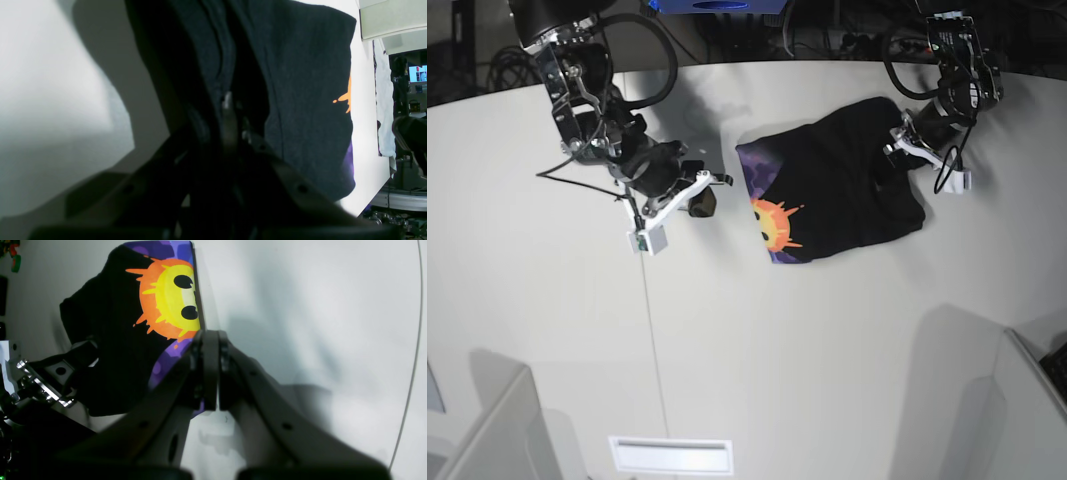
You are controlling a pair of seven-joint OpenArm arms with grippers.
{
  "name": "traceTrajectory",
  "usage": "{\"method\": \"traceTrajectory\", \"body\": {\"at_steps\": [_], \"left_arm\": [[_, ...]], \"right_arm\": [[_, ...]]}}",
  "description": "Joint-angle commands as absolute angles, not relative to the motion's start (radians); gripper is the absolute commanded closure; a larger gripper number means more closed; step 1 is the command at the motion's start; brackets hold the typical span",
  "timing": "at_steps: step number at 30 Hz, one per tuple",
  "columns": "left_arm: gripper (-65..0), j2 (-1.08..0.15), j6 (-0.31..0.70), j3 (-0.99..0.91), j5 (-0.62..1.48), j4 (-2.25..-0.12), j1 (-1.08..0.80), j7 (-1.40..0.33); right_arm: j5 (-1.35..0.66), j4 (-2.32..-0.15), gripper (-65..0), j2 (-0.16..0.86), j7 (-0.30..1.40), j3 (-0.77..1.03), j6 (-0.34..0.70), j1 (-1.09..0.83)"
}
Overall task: Fold the T-shirt properly
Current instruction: 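Raise the right gripper away and grasp the folded bundle's edge with the left gripper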
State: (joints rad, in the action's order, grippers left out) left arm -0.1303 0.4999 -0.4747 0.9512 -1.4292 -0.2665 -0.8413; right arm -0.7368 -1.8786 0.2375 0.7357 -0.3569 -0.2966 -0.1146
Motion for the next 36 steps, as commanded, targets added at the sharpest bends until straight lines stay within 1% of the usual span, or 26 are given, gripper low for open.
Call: {"method": "traceTrajectory", "body": {"at_steps": [1,2,6,8,12,16,18,22,30,34,36], "left_arm": [[0.0,-0.140,0.503,-0.464,0.958,-1.440,-0.266,-0.843],[0.0,-0.143,0.498,-0.449,0.958,-1.440,-0.266,-0.843],[0.0,-0.145,0.417,-0.417,0.958,-1.440,-0.268,-0.843],[0.0,-0.145,0.410,-0.406,0.958,-1.440,-0.268,-0.843],[0.0,-0.145,0.407,-0.401,0.958,-1.446,-0.266,-0.843],[0.0,-0.160,0.407,-0.401,0.958,-1.448,-0.266,-0.843],[0.0,-0.173,0.406,-0.401,0.958,-1.448,-0.266,-0.843],[0.0,-0.203,0.355,-0.401,0.958,-1.449,-0.283,-0.843],[0.0,-0.237,0.351,-0.401,0.960,-1.540,-0.309,-0.843],[0.0,-0.240,0.349,-0.381,0.958,-1.520,-0.282,-0.843],[0.0,-0.278,0.349,-0.335,0.941,-1.506,-0.266,-0.843]], "right_arm": [[-0.745,-1.896,0.0,0.240,0.719,-0.349,-0.288,-0.111],[-0.745,-1.896,0.0,0.240,0.719,-0.335,-0.288,-0.114],[-0.746,-1.897,0.0,0.240,0.719,-0.265,-0.285,-0.140],[-0.746,-1.897,0.0,0.240,0.719,-0.239,-0.251,-0.147],[-0.746,-1.897,0.0,0.229,0.719,-0.137,-0.151,-0.185],[-0.746,-1.897,0.0,0.217,0.722,-0.073,-0.105,-0.205],[-0.746,-1.897,0.0,0.217,0.727,-0.054,-0.097,-0.208],[-0.746,-1.897,0.0,0.217,0.727,-0.048,-0.097,-0.213],[-0.746,-1.899,0.0,0.217,0.723,-0.050,-0.097,-0.234],[-0.746,-1.900,0.0,0.216,0.723,-0.053,-0.097,-0.234],[-0.746,-1.900,0.0,0.216,0.723,-0.053,-0.097,-0.234]]}}
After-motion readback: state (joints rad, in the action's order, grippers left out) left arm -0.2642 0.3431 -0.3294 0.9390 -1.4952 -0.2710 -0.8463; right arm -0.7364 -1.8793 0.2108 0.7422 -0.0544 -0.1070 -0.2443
